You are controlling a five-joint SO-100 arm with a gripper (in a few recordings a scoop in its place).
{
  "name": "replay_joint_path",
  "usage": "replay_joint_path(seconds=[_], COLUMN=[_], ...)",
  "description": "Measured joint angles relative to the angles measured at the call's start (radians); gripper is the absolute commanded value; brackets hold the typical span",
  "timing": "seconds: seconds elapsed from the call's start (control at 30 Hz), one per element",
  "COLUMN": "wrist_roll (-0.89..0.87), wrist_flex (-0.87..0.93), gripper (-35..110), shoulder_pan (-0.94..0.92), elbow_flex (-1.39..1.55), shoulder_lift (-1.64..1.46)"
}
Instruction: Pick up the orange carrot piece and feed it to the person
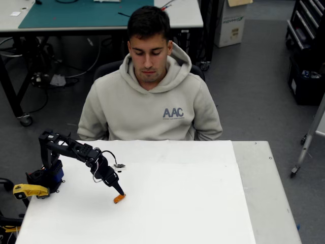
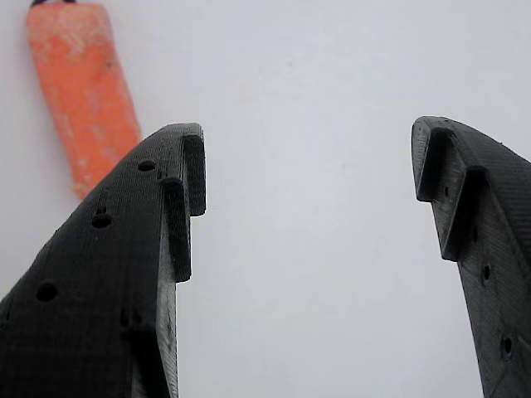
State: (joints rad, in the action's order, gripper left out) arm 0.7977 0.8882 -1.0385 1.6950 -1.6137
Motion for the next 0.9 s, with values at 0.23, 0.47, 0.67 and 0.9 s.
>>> replay_joint_path(seconds=[0.23,0.47,0.67,0.9], wrist_roll=[0.0,0.0,0.0,0.0], wrist_flex=[0.0,0.0,0.002,0.003], gripper=[20,20,20,20], shoulder_pan=[0.0,0.0,0.0,0.0], elbow_flex=[-0.003,-0.018,-0.018,-0.018], shoulder_lift=[0.081,0.104,0.104,0.104])
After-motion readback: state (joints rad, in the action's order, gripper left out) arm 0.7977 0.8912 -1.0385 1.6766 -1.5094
